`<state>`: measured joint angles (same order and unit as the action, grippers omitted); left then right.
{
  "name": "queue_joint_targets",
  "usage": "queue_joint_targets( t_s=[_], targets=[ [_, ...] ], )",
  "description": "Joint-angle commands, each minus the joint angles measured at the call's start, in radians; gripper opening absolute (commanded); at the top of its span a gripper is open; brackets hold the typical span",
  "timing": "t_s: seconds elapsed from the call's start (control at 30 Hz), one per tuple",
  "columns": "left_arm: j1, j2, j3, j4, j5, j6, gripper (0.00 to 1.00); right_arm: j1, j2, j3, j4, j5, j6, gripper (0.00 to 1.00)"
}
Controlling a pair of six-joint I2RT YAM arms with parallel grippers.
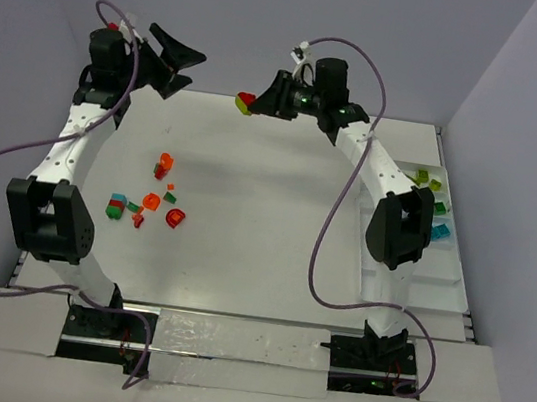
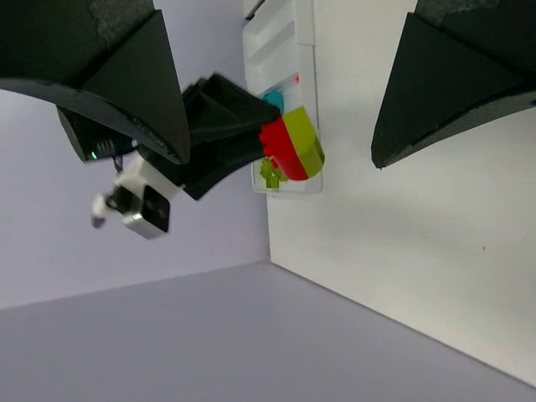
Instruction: Sort the legos into containers by color
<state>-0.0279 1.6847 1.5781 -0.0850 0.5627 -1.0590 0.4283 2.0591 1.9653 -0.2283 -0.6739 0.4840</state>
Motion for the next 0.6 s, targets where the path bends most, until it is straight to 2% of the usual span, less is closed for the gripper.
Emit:
queue_joint_targets(
  t_s=[0.0,0.03,0.07,0.37,0.47,0.53,0.57],
  targets=[
    [0.058,-0.129,-0.135,0.373,0.266,0.012,0.99,-0.071,-0.126,-0.055,0.208,-0.241,0.094,0.0],
    [0.064,-0.131,-0.17,0.376,0.311,-0.012,0.99,-0.077,-0.131,-0.066,0.223,-0.266,0.109,0.0],
    [0.066,-0.144,-0.224,0.454,0.358,-0.019,0.99,-0.086,-0.143,-0.097,0.265,-0.287,0.149,0.0],
    [0.067,-0.22,-0.373,0.505,0.464,0.077,0.98,-0.114,-0.206,-0.275,0.508,-0.436,0.379,0.0],
    [0.054,-0.21,-0.405,0.566,0.517,0.057,0.9,-0.112,-0.205,-0.296,0.635,-0.461,0.466,0.0],
    [0.034,-0.198,-0.414,0.601,0.537,0.055,0.79,-0.105,-0.195,-0.298,0.688,-0.487,0.517,0.0],
    [0.008,-0.188,-0.412,0.626,0.541,0.06,0.78,-0.102,-0.193,-0.299,0.71,-0.495,0.531,0.0]
  ],
)
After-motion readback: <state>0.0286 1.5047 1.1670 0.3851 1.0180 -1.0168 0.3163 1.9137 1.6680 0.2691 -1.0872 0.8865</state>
